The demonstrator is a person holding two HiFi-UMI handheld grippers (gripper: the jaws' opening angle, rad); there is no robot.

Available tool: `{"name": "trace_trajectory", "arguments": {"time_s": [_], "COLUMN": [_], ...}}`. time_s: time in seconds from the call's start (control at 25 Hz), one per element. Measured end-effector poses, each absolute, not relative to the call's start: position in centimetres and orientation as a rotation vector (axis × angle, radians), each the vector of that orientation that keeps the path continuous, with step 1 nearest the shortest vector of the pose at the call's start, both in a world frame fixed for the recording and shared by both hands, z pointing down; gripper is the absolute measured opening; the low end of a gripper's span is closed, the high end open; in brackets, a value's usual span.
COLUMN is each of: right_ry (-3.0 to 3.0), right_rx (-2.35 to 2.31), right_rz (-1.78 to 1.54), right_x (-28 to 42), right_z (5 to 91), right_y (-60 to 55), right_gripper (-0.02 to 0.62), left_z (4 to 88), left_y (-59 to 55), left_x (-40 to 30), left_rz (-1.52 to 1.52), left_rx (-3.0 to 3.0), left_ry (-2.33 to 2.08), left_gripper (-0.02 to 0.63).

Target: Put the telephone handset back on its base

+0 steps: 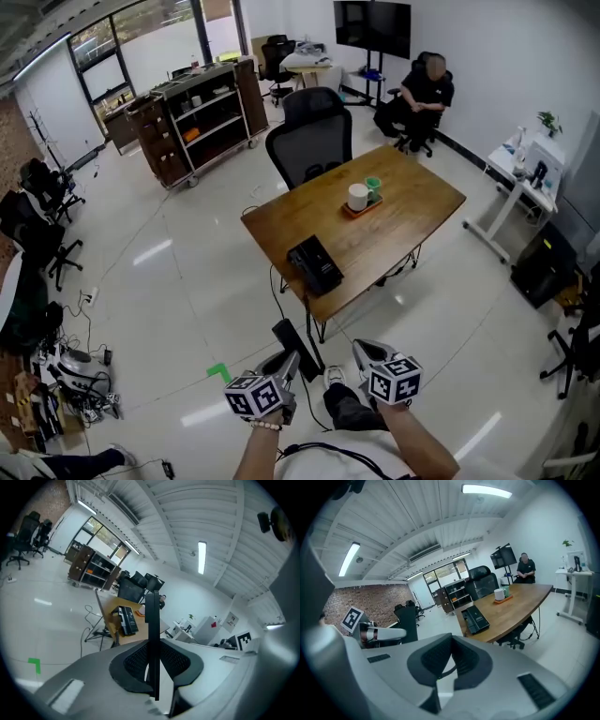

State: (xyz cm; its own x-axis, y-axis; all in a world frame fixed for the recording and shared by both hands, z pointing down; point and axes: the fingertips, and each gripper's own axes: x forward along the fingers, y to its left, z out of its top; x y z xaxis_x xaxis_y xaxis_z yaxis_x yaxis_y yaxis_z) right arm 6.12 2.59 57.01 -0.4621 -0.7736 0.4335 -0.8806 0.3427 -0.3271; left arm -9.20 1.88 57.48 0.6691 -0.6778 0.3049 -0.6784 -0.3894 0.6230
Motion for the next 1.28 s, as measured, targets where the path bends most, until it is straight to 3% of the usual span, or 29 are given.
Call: {"name": "trace_trajectory", "arguments": {"time_s": [0.6,1.28], "right_ry": [-2.442,-2.413], "right_rx": [1.447,1.346], "right_rz": [0.816,0.881], "right_x": [8.8,10.1], "right_z": [56.7,59.7], "right_y": [-12.7,-19.6], "right_gripper": [0.002,0.002], "left_z": [58.7,64.9], "left_y": [-14.1,-23.0], "left_x": [-7.0,-4.6], "left_rz": [-0.086,-0.233], "left_rx": [2.033,2.007], "left_ry": [-0.926,-0.707], "left_gripper": [0.072,0.071]}}
